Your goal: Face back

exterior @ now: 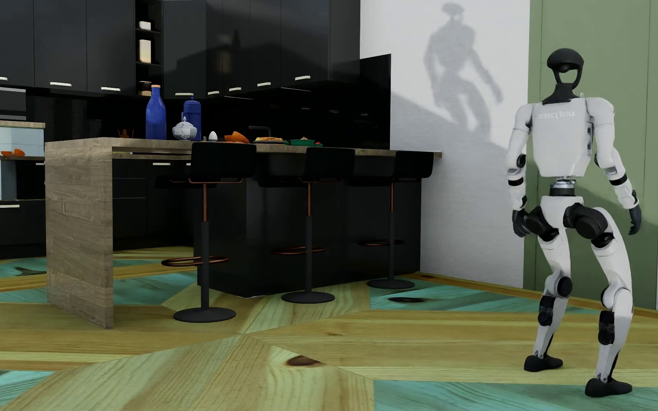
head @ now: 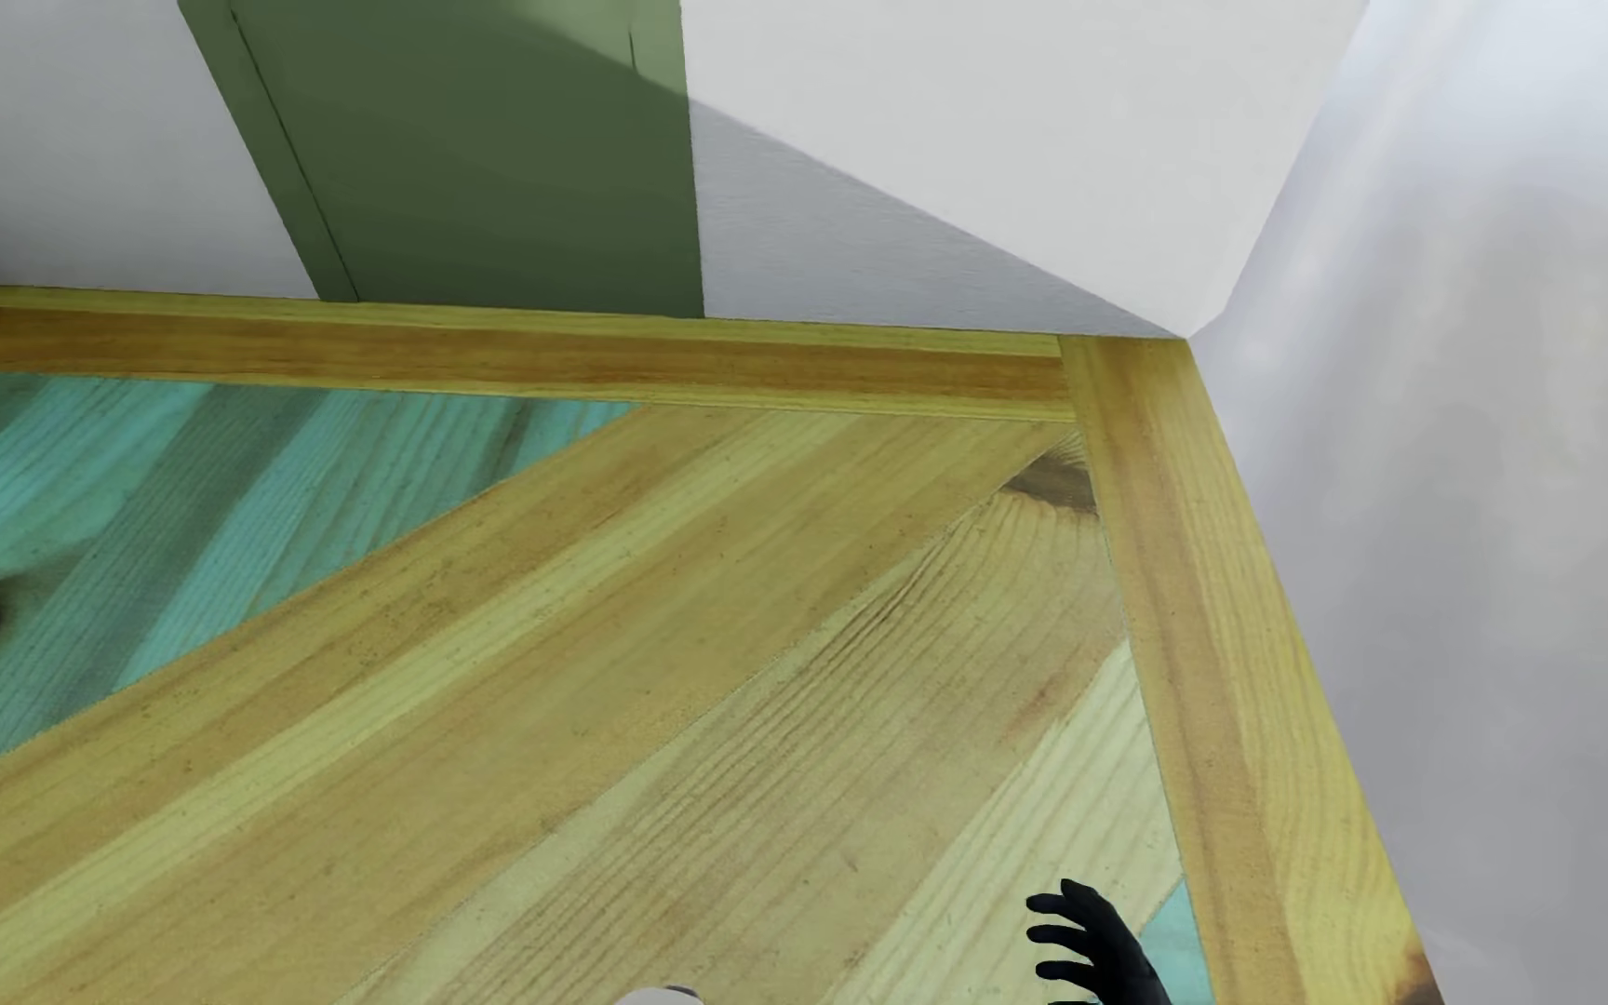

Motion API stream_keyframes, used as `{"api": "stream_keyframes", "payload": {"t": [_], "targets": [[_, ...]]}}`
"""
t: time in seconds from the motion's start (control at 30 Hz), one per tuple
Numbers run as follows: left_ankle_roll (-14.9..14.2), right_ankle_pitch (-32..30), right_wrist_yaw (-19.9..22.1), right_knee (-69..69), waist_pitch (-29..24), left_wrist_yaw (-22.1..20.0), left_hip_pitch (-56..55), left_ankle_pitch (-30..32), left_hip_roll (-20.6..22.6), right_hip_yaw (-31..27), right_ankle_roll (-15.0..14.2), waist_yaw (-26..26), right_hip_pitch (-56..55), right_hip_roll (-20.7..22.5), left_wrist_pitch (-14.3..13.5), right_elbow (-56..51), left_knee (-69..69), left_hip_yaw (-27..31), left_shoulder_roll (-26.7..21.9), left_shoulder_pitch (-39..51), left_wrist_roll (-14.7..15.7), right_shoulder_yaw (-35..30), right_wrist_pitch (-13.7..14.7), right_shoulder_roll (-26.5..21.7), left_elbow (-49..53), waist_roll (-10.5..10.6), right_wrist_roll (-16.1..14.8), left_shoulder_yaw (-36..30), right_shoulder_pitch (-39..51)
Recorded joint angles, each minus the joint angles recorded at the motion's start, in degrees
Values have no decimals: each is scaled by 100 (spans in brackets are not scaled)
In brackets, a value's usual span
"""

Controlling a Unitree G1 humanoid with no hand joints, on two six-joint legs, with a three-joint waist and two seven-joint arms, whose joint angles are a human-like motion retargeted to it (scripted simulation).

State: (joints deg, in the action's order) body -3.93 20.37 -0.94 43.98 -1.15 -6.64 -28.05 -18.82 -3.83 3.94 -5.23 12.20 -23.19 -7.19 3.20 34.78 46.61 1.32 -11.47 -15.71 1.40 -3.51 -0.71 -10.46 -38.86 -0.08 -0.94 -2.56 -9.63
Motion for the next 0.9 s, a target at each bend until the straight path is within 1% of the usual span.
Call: {"api": "stream_keyframes", "payload": {"t": [0.03,0.07,0.1,0.13,0.17,0.2,0.23,0.27,0.3,0.33,0.37,0.4,0.43,0.47,0.5,0.53,0.57,0.6,0.63,0.67,0.7,0.73,0.77,0.8,0.83,0.87,0.9], "targets": [[196,119,18,133,3,144,26,-10,151,56,-39,-32,42,-143,88,-54,22,53,-73,75,-156,-128,75,91,-63,40,138,71,2],[206,255,67,294,8,206,-15,-11,293,-17,31,-94,32,-202,141,1,75,142,-57,194,-267,-255,127,209,-137,60,204,100,57],[207,415,111,504,-23,177,-34,37,428,-291,568,-120,-30,-138,115,63,53,217,-23,239,-310,-405,143,188,-128,33,176,6,139],[193,416,133,339,-25,60,40,154,507,-372,394,-15,90,-99,119,154,-140,289,27,160,-273,-118,173,108,143,7,103,-94,30],[173,301,214,33,53,-100,71,274,499,-329,-112,75,235,-98,56,215,-346,326,180,85,-197,20,180,64,191,17,20,-116,-106],[163,259,329,-133,53,-235,113,366,352,-143,-88,118,398,-109,52,-52,-463,229,314,60,-100,29,120,109,239,76,-74,-2,-221],[145,306,373,-147,79,-308,41,183,203,62,-84,140,484,-179,132,-56,-363,68,305,139,-4,-4,130,129,336,100,-154,-33,-267],[107,404,346,-69,124,-320,-85,-37,-15,234,-86,143,524,-211,127,-52,-134,-103,183,205,49,-15,136,144,314,152,-201,-61,-278],[43,593,258,227,96,-291,-195,239,-92,260,-123,-71,509,-273,76,-75,0,-156,125,331,27,-133,134,45,76,187,-219,61,-196],[173,519,162,878,53,-285,-300,225,69,82,104,-317,195,-322,0,0,107,-62,19,324,-48,-299,125,0,-40,117,-227,-71,-98],[164,227,64,1432,-2,-315,-302,279,207,-179,380,-462,-78,-271,-62,165,62,50,8,267,-120,-365,133,-4,-1,26,-231,-109,-194],[133,-72,-39,1749,-48,-381,-270,407,330,-514,881,-485,-264,-76,-186,98,-112,188,-1,256,-150,-347,46,-40,-80,-84,-245,-121,-404],[89,259,-179,1339,-56,-492,-239,603,483,-702,1219,-420,-234,128,-244,50,-404,319,48,172,-144,-18,-81,-95,-49,-248,-238,-120,-544],[18,684,-242,440,9,-577,-318,509,496,-723,577,-144,14,231,-254,277,-435,323,130,53,-84,210,-120,-202,113,-322,-210,-97,-704],[-62,576,-167,197,-20,-607,-315,53,285,-481,67,90,213,249,-240,473,-135,156,182,-45,18,117,-187,-297,130,-174,-169,-107,-581],[-145,602,-67,180,-51,-529,-216,-270,180,-289,73,88,304,220,-135,292,185,19,185,-128,66,75,-241,-215,135,-34,-62,-5,-366],[-223,641,-2,301,-48,-408,-82,-433,46,-115,52,-53,299,176,-3,158,349,-73,169,-121,43,-55,-192,-137,97,121,107,31,-159],[42,550,25,799,-156,-285,-42,-234,169,-82,158,-275,121,10,37,51,275,-104,76,-7,-21,-270,-105,51,-121,119,269,25,58],[355,309,-53,1209,-152,-187,-48,-138,310,-197,459,-353,-105,2,22,14,177,-17,-5,77,-82,-324,37,148,-131,102,331,78,-10],[211,331,-154,1168,-64,-137,-54,6,444,-430,964,-275,-152,119,-55,174,-16,132,-101,162,-118,-322,188,126,-58,30,298,65,-224],[239,736,-271,466,41,-167,-38,209,584,-610,1561,-106,32,251,-182,414,-319,259,-89,149,-120,-170,254,-55,113,-81,172,-13,-325],[195,591,-296,40,96,-242,-8,290,577,-611,306,31,264,242,-328,482,-510,310,13,40,-77,55,218,-200,160,-79,-21,-79,-284],[130,494,-198,-158,93,-289,-41,186,403,-402,112,140,423,244,-341,262,-480,233,231,-20,-18,134,142,-184,181,5,-206,1,-182],[27,570,-101,-109,92,-264,-137,-82,251,-197,132,187,476,182,-240,118,-305,74,267,-33,19,74,137,-137,199,30,-296,-21,-104],[-80,722,-65,61,72,-207,-215,-99,73,-14,139,145,509,102,-103,68,-151,-98,190,-33,7,53,145,-37,188,54,-251,22,-12],[-156,855,-5,318,28,-160,-274,-12,-13,129,176,78,513,29,34,128,10,-165,137,38,-42,-38,146,43,138,106,-166,93,104],[14,731,74,1008,-118,-139,-273,250,17,201,241,-118,317,-74,151,-80,68,-145,104,329,-119,-305,66,12,-92,184,-90,71,204]]}}
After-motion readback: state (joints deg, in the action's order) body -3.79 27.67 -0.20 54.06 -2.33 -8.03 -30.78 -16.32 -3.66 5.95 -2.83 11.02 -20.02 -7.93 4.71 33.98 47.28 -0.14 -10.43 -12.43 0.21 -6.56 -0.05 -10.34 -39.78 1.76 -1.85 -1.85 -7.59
